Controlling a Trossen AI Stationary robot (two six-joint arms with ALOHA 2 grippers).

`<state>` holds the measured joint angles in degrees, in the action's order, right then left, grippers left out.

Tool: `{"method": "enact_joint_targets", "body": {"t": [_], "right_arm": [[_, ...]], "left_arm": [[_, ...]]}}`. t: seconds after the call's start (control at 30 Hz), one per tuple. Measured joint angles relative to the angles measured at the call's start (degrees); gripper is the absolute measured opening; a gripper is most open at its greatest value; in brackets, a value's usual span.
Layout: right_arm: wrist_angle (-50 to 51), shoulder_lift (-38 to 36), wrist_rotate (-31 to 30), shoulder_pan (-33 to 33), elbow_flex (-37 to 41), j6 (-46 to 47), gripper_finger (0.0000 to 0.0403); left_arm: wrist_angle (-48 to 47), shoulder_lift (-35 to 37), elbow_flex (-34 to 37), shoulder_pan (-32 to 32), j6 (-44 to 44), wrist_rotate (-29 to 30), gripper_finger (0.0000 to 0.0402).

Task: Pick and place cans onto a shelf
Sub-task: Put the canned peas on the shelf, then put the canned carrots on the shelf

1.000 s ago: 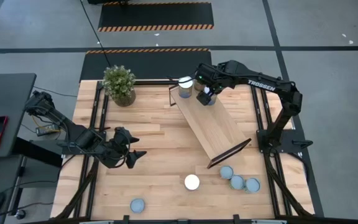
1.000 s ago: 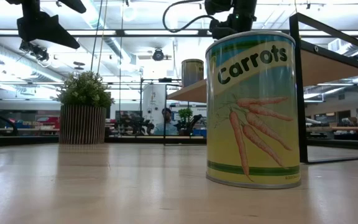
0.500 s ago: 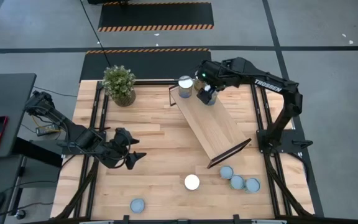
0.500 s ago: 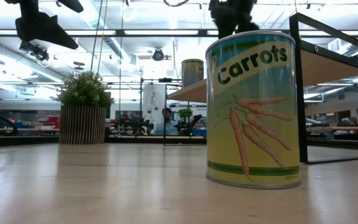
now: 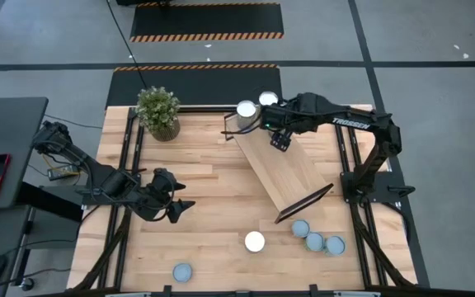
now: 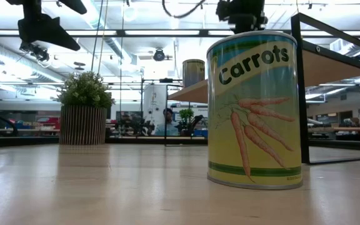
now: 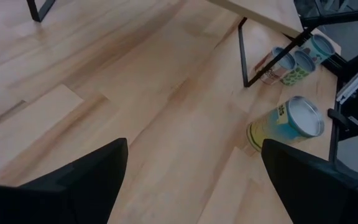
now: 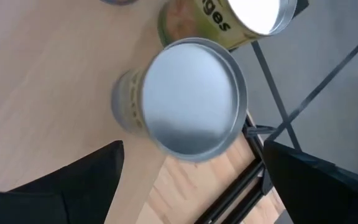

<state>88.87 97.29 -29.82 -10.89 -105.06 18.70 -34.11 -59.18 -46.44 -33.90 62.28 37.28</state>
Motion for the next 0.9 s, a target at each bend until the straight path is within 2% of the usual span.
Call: {"method": "enact_joint_targets", "body": {"t": [0.23,0.57,0.73,0.9], "right_arm": [[-4.0,0.0,-0.6,-1.6,3.2,-2.4,0.0391],[-7.0,0.0,-2.1,-3.2,3.4,-7.3,0.0391],[-5.1,0.1,-1.1,-3.0,2.6,-6.9,0.0391],[-0.6,0.1,-1.0,-0.6,-1.9,-3.5,0.0391]], "left_arm": [[0.1,0.0,0.0,0.0,0.0,0.0,0.0375],[0.1,0.0,0.0,0.0,0.0,0.0,0.0375],[0.1,0.0,0.0,0.0,0.0,0.0,0.0375],[0.1,0.0,0.0,0.0,0.1,-0.2,0.0375]]}}
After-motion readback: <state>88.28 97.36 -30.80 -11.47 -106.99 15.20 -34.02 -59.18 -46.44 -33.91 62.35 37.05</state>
